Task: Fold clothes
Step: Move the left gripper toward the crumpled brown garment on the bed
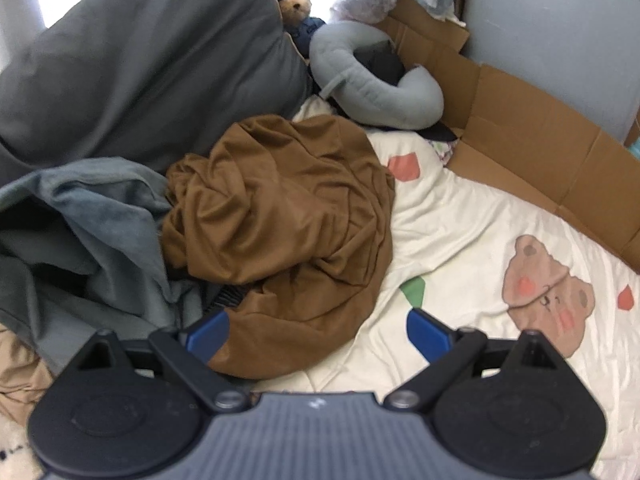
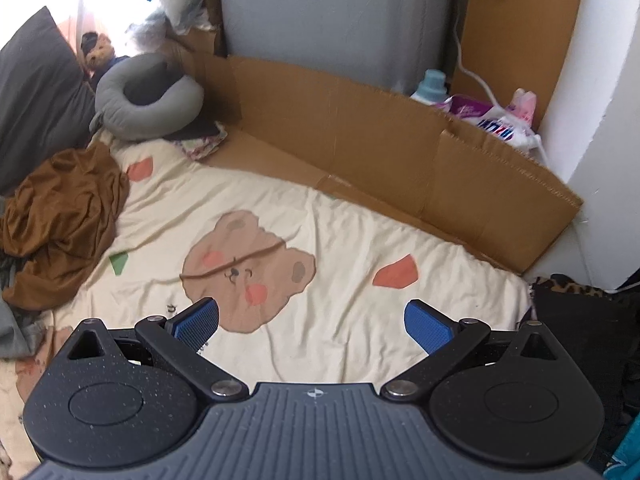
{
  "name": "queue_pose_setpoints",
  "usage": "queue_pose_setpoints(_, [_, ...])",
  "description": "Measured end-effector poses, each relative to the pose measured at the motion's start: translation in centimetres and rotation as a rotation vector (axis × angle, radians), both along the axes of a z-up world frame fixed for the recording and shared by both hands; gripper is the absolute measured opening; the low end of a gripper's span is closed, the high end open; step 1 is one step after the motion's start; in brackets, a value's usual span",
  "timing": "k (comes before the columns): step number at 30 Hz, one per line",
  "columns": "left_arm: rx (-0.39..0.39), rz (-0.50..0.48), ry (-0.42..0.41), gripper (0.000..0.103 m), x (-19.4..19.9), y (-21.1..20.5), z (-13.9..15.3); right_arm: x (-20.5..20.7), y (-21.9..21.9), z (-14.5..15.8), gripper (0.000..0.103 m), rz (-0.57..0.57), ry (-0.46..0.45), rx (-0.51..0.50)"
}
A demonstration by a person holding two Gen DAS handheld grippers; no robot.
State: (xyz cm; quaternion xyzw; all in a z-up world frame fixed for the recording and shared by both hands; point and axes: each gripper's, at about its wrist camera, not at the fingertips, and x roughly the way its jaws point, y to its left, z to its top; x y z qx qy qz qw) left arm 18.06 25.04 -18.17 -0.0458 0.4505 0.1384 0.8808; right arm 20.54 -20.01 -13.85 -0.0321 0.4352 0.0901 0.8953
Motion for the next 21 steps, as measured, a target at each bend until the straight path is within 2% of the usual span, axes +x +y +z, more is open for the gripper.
queue_pose_setpoints(10, [0.012, 0.019, 0.012, 0.097, -0.3, 0.6, -6.1, -0.6, -0.3, -5.2, 0.102, 0.026, 0.015, -0.004])
queue_pose_setpoints(17, [0.019, 0.046, 0.037, 0.097, -0.8, 1.5, -9.3, -0.5, -0.8, -8.5, 0.102, 0.014, 0.069, 0.018])
queue_pose_setpoints(21, [0.06, 0.041, 0.073, 0.095, -0.7, 1.5, -11.1, -0.8, -0.9, -10.8, 0.102, 0.007, 0.081, 0.031])
